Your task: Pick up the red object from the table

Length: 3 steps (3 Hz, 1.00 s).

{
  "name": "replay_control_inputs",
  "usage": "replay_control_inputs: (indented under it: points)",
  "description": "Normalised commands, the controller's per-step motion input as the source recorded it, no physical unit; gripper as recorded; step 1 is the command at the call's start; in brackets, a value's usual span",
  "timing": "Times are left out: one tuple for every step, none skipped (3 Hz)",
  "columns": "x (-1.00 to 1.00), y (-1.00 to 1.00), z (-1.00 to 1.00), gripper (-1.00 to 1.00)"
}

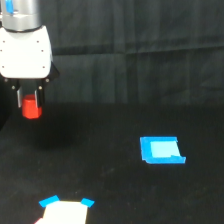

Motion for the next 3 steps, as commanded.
replay_control_inputs:
  points:
    - [-0.31,-0.25,0.03,-1.0]
    - [0.02,-0.04,0.52,-0.99]
    - [-0.06,-0.12,0.43,-1.0]
